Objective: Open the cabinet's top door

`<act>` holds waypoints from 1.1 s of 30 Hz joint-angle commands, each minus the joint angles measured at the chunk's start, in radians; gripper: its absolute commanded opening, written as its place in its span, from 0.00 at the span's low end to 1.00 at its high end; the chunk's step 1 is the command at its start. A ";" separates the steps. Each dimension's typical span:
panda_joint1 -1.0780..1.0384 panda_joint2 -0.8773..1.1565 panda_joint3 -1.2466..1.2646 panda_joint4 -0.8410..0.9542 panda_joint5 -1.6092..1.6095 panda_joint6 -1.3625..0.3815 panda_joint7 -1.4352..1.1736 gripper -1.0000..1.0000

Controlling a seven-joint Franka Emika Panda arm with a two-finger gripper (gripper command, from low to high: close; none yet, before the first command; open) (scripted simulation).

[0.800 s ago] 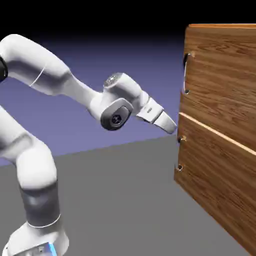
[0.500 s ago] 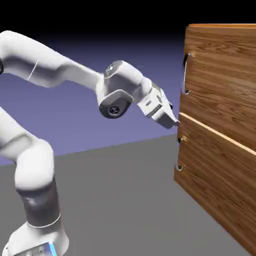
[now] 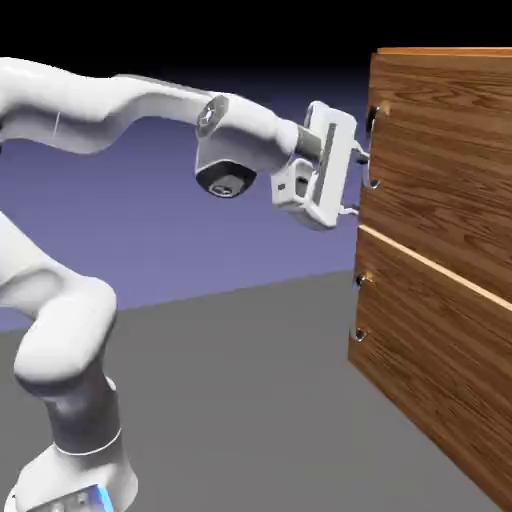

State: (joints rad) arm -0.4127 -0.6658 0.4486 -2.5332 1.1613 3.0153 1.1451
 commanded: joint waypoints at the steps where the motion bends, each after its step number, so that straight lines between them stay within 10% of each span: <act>1: -0.016 -0.004 0.017 0.010 0.044 -0.001 0.015 0.50; 33: -0.525 -0.118 0.555 0.342 1.435 -0.027 0.499 0.50</act>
State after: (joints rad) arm -0.9377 -0.7843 1.0031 -2.1909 2.5967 2.9884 1.6445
